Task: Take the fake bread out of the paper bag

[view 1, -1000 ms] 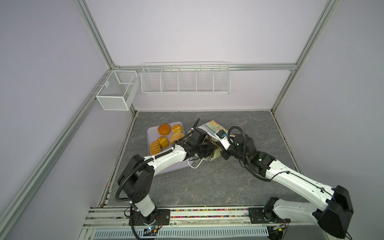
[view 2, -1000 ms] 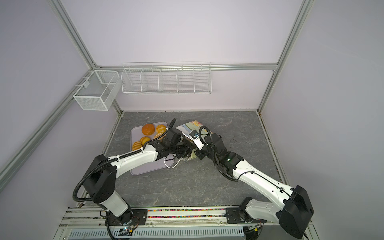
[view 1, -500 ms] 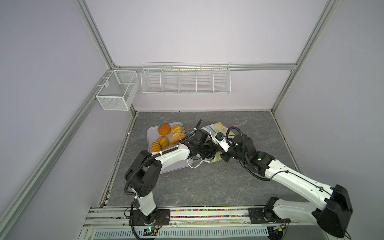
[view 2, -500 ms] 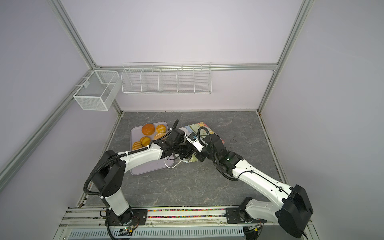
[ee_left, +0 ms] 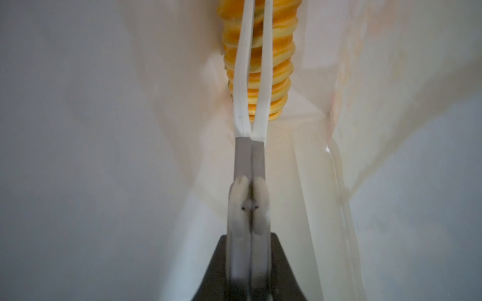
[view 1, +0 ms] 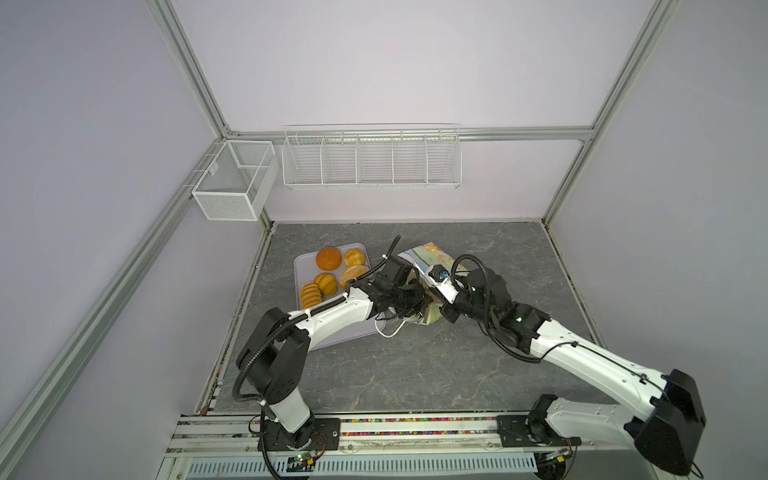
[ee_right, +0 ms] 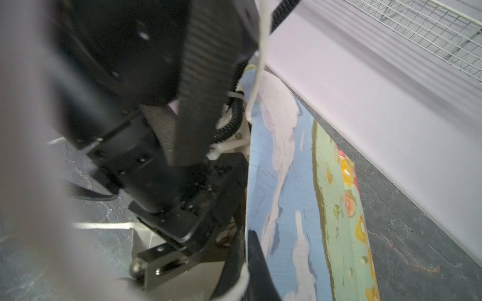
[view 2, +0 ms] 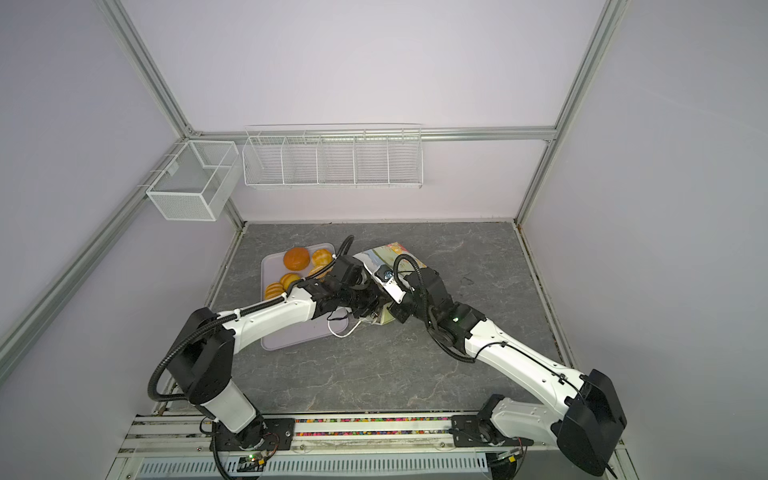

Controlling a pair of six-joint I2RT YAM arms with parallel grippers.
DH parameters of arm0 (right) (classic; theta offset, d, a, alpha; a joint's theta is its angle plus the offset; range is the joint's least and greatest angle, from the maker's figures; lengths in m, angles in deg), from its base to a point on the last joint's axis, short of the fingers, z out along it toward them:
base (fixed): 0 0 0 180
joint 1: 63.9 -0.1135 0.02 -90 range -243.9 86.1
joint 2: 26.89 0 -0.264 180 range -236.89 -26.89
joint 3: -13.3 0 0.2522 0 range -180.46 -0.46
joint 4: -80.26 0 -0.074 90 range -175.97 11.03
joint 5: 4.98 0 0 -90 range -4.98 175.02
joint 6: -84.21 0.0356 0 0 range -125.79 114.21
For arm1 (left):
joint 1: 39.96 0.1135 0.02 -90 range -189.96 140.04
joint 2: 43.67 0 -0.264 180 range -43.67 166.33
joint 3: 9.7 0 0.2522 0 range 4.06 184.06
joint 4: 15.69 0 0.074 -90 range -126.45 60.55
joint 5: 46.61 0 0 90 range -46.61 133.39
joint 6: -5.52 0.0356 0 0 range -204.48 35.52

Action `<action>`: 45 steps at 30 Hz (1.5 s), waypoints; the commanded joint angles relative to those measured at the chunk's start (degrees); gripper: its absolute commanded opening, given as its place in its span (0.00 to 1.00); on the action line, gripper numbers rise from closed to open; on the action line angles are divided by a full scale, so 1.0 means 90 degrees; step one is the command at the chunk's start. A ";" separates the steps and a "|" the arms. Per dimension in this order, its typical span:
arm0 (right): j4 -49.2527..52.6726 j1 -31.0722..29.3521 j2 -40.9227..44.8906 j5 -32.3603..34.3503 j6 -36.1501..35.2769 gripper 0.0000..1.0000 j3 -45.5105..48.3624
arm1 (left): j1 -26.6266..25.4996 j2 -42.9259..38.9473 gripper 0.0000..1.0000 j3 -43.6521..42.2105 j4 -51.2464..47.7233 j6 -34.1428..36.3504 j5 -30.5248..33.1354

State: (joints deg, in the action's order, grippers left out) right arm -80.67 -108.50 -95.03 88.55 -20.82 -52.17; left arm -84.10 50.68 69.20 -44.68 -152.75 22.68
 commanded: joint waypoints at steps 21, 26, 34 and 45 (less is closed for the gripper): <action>-0.0373 -0.0071 0.0029 0.0337 -0.0070 0.07 0.0109 | -0.0036 -0.1530 0.12 -0.0699 -0.0468 0.0149 0.0513; -0.0561 -0.0209 0.0175 0.0340 -0.0271 0.07 0.0467 | 0.0019 -0.1225 0.35 -0.0694 0.0009 -0.0037 0.0622; -0.0895 -0.0425 0.0407 0.0858 -0.0478 0.07 0.0785 | 0.0070 -0.0617 0.42 -0.0725 0.0692 -0.0223 0.0455; -0.0736 -0.0519 0.0252 0.0551 -0.0857 0.07 0.0654 | 0.0070 0.0060 0.43 -0.0635 0.1576 -0.0422 -0.0096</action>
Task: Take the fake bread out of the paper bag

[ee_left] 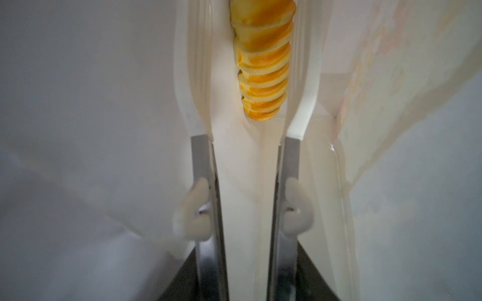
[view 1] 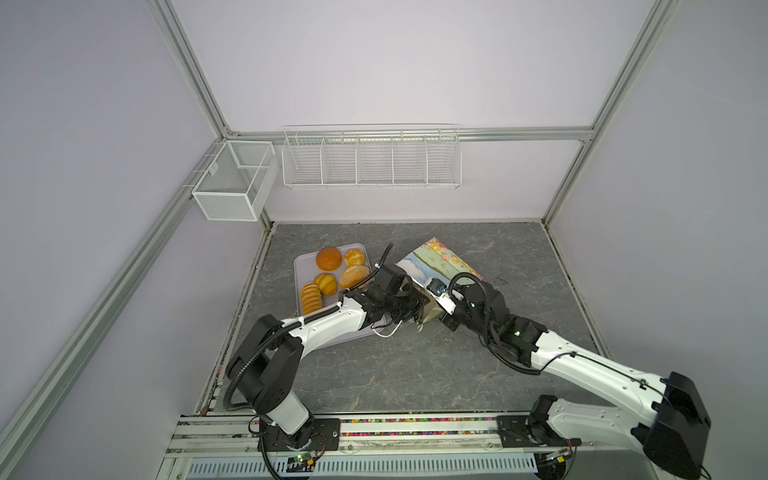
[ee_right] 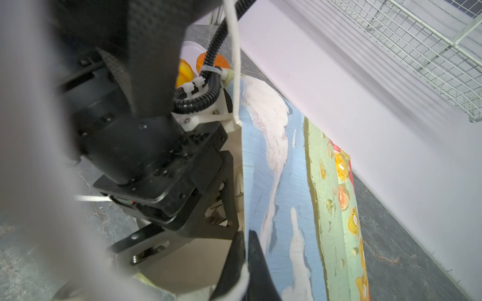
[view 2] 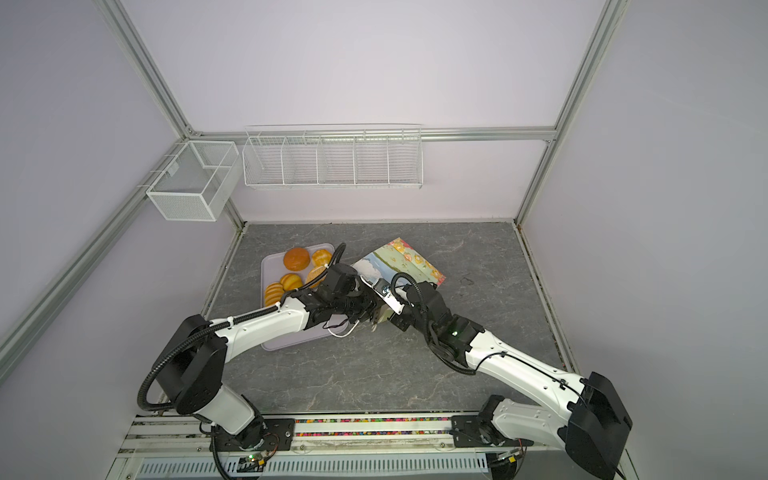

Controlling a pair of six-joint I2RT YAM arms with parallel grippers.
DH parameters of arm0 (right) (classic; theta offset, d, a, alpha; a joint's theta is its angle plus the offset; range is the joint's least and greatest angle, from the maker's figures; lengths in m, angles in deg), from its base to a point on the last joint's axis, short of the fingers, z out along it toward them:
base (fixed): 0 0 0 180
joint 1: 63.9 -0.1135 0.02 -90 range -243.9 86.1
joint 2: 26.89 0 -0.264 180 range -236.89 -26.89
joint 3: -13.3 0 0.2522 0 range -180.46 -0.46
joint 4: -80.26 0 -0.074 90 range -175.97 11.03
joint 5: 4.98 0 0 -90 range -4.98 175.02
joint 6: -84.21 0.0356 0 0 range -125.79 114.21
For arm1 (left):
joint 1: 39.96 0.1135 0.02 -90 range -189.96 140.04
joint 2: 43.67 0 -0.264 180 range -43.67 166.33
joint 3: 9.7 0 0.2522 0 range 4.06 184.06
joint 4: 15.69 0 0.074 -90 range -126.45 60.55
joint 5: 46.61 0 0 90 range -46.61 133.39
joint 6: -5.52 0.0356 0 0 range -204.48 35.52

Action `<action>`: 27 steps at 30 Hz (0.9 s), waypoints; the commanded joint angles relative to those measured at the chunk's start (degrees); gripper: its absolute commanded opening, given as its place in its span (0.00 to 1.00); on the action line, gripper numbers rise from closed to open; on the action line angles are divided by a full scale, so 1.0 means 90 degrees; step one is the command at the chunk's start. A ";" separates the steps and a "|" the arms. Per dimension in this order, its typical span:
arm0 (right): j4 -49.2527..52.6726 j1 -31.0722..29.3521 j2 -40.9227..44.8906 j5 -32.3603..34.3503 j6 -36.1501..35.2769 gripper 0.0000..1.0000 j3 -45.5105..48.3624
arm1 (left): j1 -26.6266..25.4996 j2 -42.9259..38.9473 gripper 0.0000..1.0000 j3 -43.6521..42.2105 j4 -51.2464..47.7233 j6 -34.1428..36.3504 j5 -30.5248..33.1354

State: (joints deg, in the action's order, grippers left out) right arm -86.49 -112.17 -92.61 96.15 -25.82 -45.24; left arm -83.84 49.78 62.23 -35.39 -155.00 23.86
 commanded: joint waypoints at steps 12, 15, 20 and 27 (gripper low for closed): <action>0.0269 -0.0149 -0.0082 -0.0231 -0.0792 0.07 -0.0164 | 0.0100 0.0661 0.22 0.0412 0.0762 0.0070 -0.0730; 0.0380 -0.0146 -0.0099 -0.0010 -0.0870 0.07 -0.0134 | 0.0110 0.0676 0.02 0.0325 0.0813 0.0145 -0.0864; 0.0355 -0.0139 -0.0251 0.0363 -0.0888 0.06 -0.0049 | 0.0110 0.0372 0.00 0.0015 0.0746 0.0290 -0.0874; 0.0281 -0.0030 -0.0333 0.0628 -0.0846 0.07 0.0038 | 0.0179 -0.0397 0.00 -0.0634 0.0518 0.0416 -0.0742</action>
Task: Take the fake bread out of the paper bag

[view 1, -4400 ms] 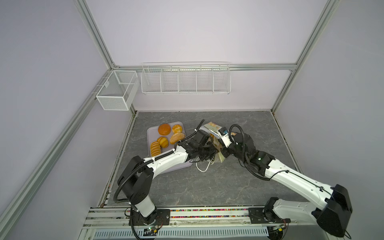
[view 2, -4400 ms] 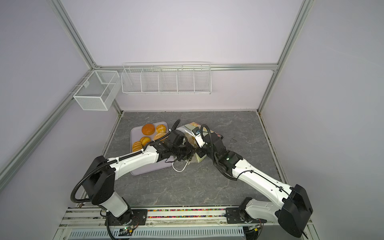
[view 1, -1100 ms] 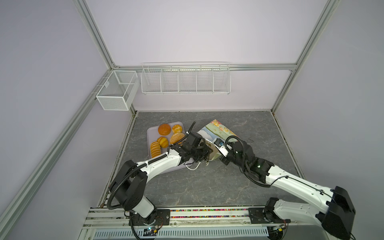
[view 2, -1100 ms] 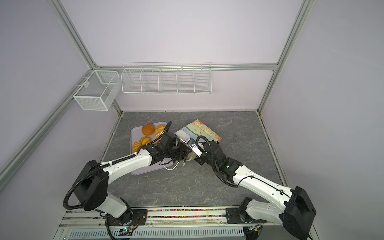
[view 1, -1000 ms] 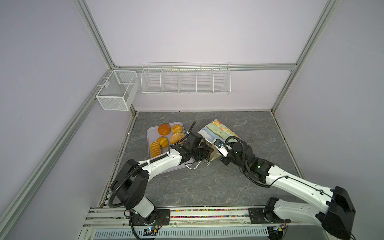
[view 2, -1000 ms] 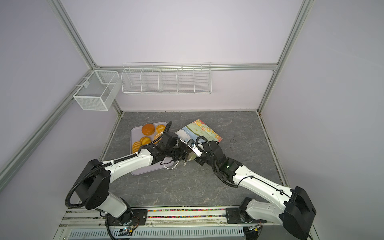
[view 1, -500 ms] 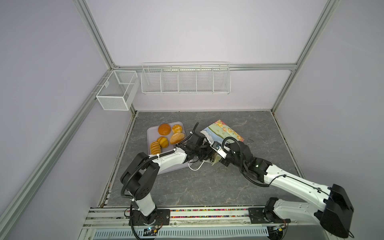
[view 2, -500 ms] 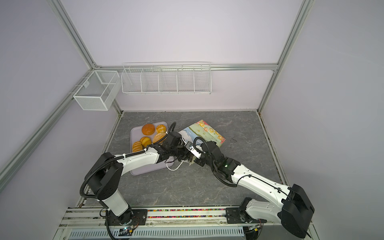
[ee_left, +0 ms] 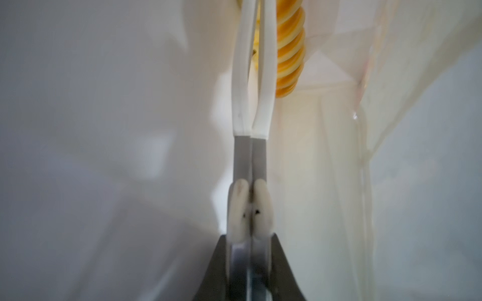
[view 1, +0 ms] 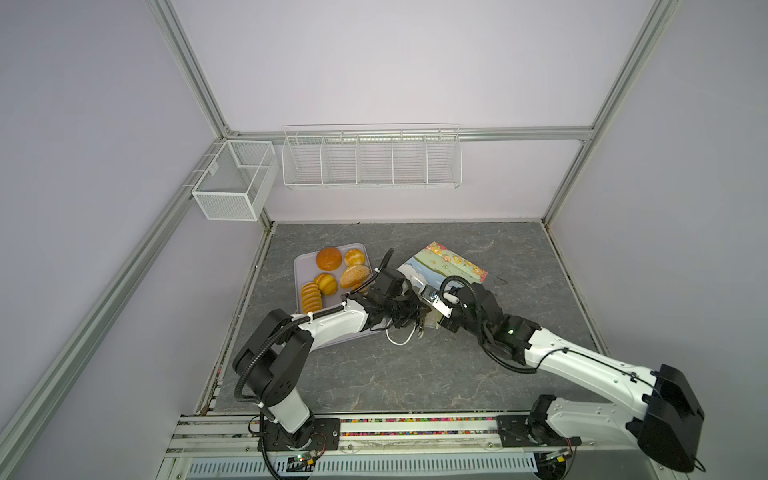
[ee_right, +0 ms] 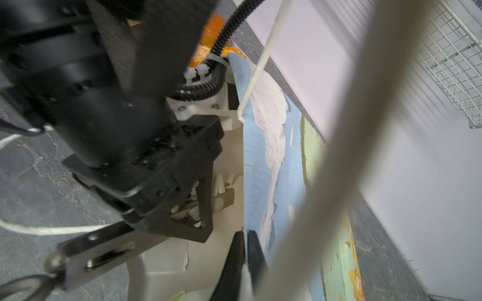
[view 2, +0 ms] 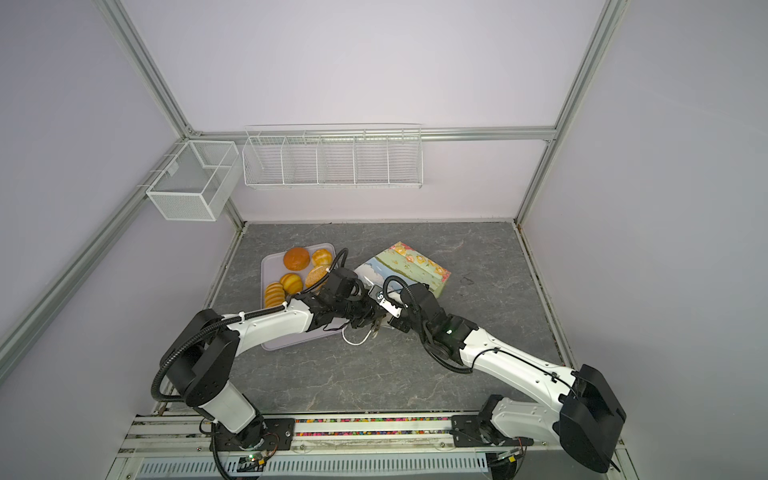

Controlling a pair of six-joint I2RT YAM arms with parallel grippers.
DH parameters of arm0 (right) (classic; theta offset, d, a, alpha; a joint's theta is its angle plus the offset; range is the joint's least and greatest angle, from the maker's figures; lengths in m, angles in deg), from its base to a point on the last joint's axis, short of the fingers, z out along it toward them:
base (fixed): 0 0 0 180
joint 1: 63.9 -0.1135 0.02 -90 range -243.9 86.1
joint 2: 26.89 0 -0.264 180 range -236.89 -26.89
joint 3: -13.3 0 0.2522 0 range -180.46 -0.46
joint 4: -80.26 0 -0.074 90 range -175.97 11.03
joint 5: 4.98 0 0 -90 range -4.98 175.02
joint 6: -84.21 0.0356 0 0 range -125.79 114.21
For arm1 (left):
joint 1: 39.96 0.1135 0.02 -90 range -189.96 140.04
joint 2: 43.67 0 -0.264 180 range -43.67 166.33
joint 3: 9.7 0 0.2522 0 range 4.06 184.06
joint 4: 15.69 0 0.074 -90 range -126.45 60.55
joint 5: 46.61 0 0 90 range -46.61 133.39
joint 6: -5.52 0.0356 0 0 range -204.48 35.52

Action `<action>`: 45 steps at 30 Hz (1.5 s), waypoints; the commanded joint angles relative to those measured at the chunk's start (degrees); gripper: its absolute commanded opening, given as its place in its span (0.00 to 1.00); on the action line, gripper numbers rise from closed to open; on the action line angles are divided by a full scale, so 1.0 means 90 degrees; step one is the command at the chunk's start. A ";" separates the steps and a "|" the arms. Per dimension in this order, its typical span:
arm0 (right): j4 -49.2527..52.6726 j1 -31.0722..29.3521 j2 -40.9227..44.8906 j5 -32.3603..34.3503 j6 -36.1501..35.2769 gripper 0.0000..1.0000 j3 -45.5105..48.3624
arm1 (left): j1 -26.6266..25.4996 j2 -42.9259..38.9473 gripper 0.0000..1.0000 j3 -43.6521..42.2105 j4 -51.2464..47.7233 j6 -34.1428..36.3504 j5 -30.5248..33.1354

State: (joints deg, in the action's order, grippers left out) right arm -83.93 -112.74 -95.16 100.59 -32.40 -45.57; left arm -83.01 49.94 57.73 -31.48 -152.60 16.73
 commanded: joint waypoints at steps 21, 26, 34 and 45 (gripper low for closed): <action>-0.0132 0.0118 0.0007 -0.0132 0.0102 0.07 -0.0019 | 0.0116 -0.0688 0.21 0.0370 -0.0480 0.0589 -0.0189; -0.0195 0.0209 0.0046 -0.0221 0.0240 0.07 -0.0067 | -0.0009 -0.0473 0.32 0.0661 -0.0567 0.0615 -0.0107; -0.0237 0.0441 0.0154 -0.0395 0.0436 0.07 -0.0067 | -0.0045 -0.0429 0.38 0.0742 -0.0690 0.0815 0.0005; -0.0688 0.0485 0.0251 -0.0391 0.0379 0.07 0.0079 | -0.0216 -0.0138 0.35 0.0863 -0.0510 0.0723 0.0009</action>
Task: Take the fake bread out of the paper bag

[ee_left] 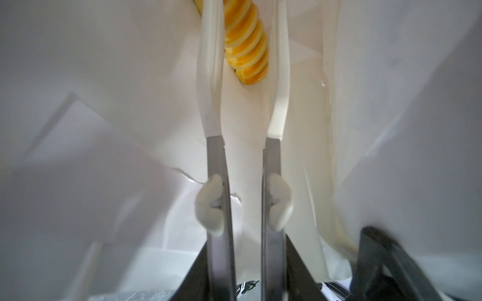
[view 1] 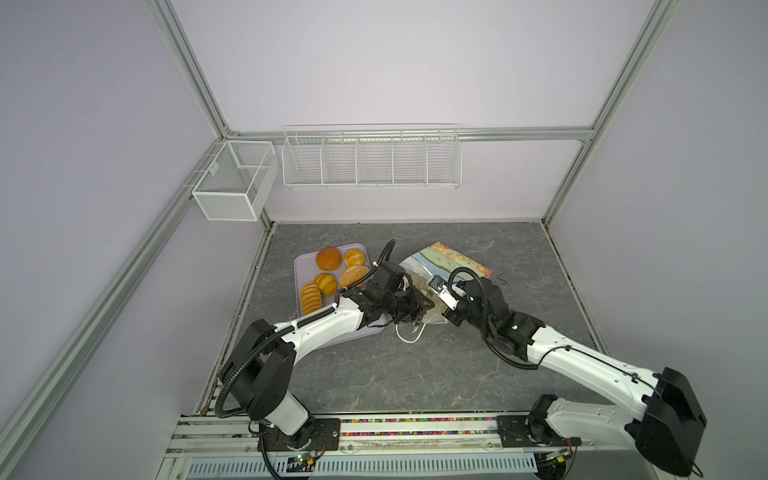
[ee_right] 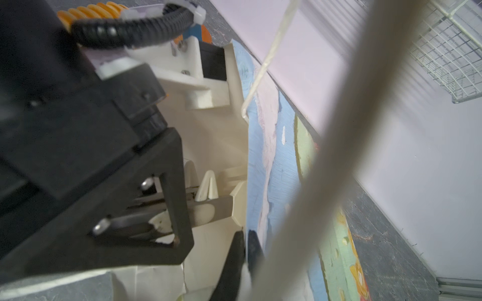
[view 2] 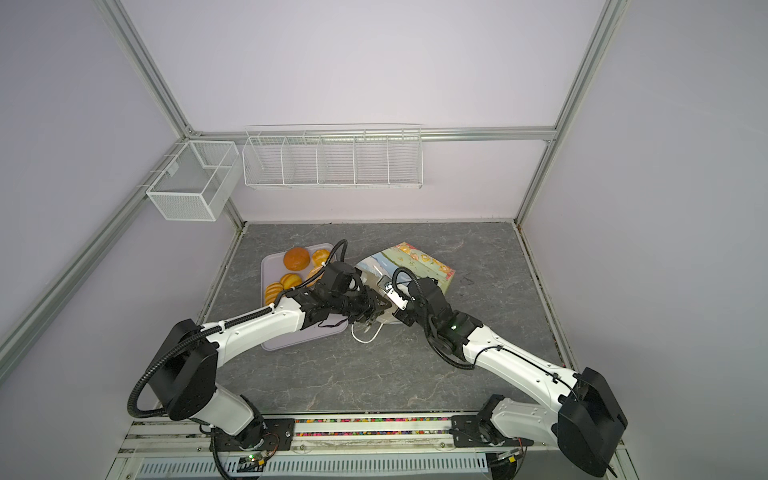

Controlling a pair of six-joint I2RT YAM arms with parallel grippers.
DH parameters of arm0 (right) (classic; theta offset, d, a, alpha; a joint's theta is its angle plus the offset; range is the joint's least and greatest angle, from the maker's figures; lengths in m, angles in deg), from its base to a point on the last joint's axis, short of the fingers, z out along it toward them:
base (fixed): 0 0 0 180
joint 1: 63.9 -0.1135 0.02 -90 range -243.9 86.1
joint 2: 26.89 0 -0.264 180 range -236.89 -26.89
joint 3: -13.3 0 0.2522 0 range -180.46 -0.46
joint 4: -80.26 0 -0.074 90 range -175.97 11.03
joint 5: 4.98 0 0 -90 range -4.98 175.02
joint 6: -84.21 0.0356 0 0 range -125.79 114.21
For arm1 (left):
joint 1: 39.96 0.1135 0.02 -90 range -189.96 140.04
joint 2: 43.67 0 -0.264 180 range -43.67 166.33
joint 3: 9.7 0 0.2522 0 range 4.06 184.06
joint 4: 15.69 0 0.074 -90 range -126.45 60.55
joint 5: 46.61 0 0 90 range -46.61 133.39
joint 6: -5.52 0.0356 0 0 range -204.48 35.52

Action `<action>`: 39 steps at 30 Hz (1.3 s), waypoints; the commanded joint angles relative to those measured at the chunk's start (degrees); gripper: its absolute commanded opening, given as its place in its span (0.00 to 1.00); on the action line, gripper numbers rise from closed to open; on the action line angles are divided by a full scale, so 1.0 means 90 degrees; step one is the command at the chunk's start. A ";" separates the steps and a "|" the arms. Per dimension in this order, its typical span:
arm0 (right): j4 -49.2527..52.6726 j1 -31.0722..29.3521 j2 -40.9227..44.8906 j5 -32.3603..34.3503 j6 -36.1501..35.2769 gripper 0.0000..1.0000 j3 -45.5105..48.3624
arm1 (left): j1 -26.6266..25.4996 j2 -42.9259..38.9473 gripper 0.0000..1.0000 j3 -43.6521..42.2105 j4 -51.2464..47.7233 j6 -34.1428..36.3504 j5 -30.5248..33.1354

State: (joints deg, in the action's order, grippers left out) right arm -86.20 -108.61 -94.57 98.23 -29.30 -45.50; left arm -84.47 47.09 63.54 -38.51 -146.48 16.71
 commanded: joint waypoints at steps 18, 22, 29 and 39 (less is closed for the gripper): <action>-0.0947 -0.0012 0.0359 0.0028 -0.0335 0.07 0.0110 | -0.0010 0.0612 0.39 -0.0256 0.1737 -0.1253 0.0404; -0.0934 -0.0052 0.0360 0.0162 -0.0443 0.07 0.0111 | 0.0015 0.0588 0.39 -0.0479 0.2139 -0.1753 0.0384; -0.0832 -0.0062 0.0111 0.0551 -0.0392 0.07 0.0004 | 0.0024 0.0200 0.38 -0.0626 0.1678 -0.1799 0.0699; -0.0952 -0.0142 0.0173 0.0320 -0.0479 0.07 0.0124 | 0.0161 0.0584 0.39 -0.0740 0.2305 -0.1851 0.0640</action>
State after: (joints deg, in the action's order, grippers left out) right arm -91.91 -109.44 -93.66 101.75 -32.18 -45.13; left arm -83.55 50.57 56.83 -22.69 -162.04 22.15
